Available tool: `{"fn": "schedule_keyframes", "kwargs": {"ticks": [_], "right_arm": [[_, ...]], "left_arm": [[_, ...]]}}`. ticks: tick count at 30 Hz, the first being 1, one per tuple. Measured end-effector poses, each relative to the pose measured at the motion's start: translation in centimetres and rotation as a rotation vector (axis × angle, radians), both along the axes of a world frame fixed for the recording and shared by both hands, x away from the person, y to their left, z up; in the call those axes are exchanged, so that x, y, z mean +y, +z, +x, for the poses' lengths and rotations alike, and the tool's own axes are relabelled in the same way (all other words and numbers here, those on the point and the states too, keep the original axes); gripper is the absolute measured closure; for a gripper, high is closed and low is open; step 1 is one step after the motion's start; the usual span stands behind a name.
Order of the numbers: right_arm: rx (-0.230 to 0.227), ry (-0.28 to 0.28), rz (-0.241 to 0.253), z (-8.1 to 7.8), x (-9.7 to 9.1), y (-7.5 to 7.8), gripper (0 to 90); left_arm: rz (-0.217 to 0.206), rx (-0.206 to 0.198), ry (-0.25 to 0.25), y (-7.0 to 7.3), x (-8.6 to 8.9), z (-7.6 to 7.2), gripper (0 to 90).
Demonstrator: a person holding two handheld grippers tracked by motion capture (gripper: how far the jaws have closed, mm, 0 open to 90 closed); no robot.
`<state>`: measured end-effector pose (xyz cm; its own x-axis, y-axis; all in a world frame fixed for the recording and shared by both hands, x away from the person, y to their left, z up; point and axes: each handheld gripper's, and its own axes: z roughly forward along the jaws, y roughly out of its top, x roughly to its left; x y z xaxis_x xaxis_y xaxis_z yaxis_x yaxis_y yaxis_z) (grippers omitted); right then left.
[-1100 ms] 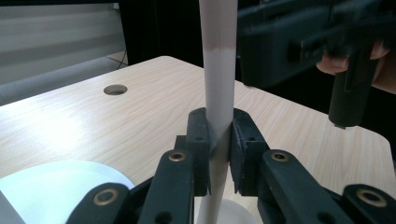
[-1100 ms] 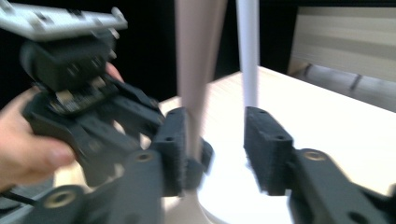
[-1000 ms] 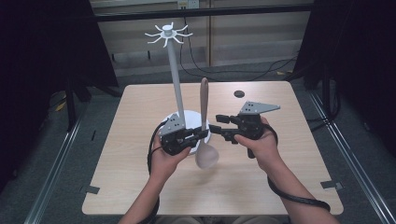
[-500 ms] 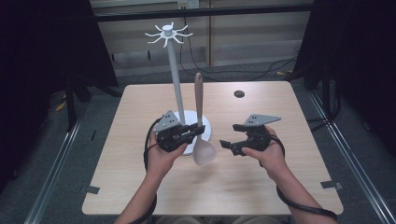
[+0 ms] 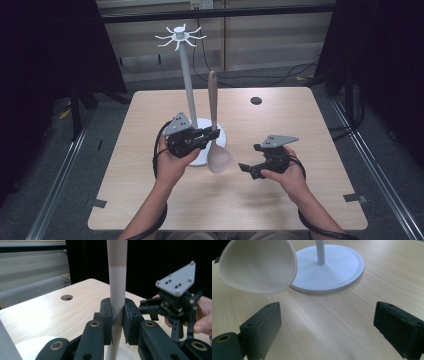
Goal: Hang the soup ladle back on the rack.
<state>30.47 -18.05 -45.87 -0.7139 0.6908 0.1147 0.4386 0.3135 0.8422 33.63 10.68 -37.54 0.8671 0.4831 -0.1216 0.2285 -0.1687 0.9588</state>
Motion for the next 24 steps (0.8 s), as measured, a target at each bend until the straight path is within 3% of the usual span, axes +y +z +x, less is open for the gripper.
{"fn": "schedule_keyframes", "kwargs": {"ticks": [7,24], "right_arm": [[0.027,0.006,-0.006,-0.3,-0.4,-0.9,6.2],[0.031,-0.004,-0.002,-0.8,-0.9,-1.0,5.1]], "left_arm": [[0.002,-0.001,-0.01,0.6,-0.2,0.2,79.7],[-0.014,-0.007,-0.008,2.2,-0.4,1.1,79.7]]}}
